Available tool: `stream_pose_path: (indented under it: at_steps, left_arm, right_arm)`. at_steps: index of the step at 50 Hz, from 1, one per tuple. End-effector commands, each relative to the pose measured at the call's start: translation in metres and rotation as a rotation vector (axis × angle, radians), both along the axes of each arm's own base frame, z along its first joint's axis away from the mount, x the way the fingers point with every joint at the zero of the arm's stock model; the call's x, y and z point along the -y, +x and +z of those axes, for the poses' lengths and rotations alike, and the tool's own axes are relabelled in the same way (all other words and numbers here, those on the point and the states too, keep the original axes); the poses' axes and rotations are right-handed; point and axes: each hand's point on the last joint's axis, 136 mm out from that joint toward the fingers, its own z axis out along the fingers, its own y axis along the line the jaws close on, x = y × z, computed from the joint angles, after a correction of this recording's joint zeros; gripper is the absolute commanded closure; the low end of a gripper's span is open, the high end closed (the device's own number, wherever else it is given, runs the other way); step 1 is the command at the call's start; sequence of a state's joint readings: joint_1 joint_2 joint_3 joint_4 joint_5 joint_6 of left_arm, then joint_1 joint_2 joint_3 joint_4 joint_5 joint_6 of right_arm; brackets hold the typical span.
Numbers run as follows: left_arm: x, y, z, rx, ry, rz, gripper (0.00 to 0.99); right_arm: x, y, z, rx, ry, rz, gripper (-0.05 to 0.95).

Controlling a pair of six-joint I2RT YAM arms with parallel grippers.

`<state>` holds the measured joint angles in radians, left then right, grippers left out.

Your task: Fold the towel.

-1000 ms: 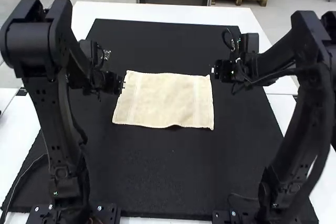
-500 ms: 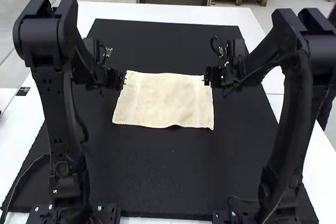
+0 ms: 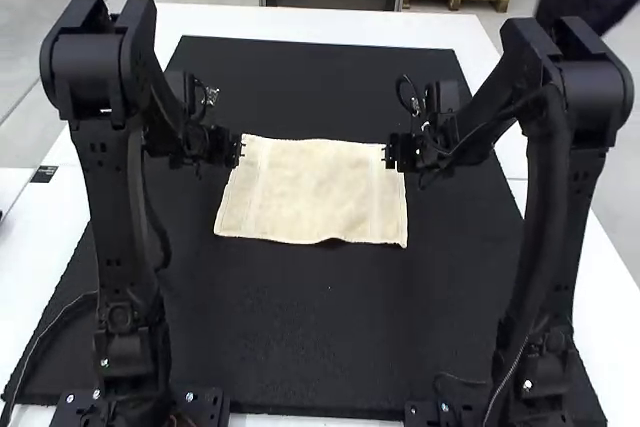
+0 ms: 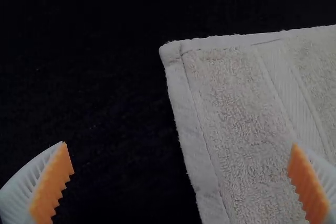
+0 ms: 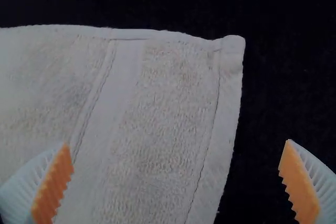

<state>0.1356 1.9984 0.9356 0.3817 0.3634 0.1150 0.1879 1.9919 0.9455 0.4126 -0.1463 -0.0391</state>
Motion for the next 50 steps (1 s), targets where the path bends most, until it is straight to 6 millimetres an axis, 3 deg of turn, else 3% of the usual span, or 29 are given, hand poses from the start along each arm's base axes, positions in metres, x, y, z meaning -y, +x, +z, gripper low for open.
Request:
stream_pose_path:
  at_steps: [1,20,24,28,31,36,38,41,45,50]
  left_arm:
    - [0.010,0.008,0.002,0.011,-0.012,-0.023,0.039]
    - [0.010,0.011,-0.016,-0.008,-0.013,-0.019,0.044]
    - [0.010,0.010,-0.025,-0.024,-0.012,-0.022,0.089]
    - [0.010,0.008,-0.032,-0.037,-0.012,-0.023,0.169]
    - [0.010,0.006,-0.036,-0.049,-0.014,-0.023,0.251]
    - [0.012,0.003,-0.039,-0.058,-0.020,-0.028,0.261]
    - [0.013,0.003,-0.041,-0.061,-0.023,-0.032,0.334]
    - [0.013,0.004,-0.042,-0.059,-0.025,-0.034,0.684]
    - [0.014,0.005,-0.046,-0.057,-0.025,-0.036,0.972]
    - [0.015,0.003,-0.049,-0.062,-0.025,-0.042,0.969]
  right_arm:
    - [-0.007,0.005,0.001,0.011,0.001,0.022,0.00]
    - [-0.006,0.004,-0.027,-0.034,-0.015,0.021,0.00]
    - [-0.006,0.006,-0.031,-0.039,-0.019,0.022,0.01]
    - [-0.006,0.006,-0.034,-0.047,-0.019,0.021,0.13]
    - [-0.007,0.005,-0.038,-0.058,-0.014,0.023,0.32]
    - [-0.013,0.001,-0.041,-0.072,0.016,0.055,0.62]
    - [-0.015,0.001,-0.041,-0.077,0.030,0.067,0.66]
    - [-0.021,-0.001,-0.041,-0.088,0.057,0.093,0.76]
    - [-0.028,-0.003,-0.041,-0.106,0.102,0.117,0.86]
    - [-0.029,-0.005,-0.045,-0.126,0.131,0.114,0.92]
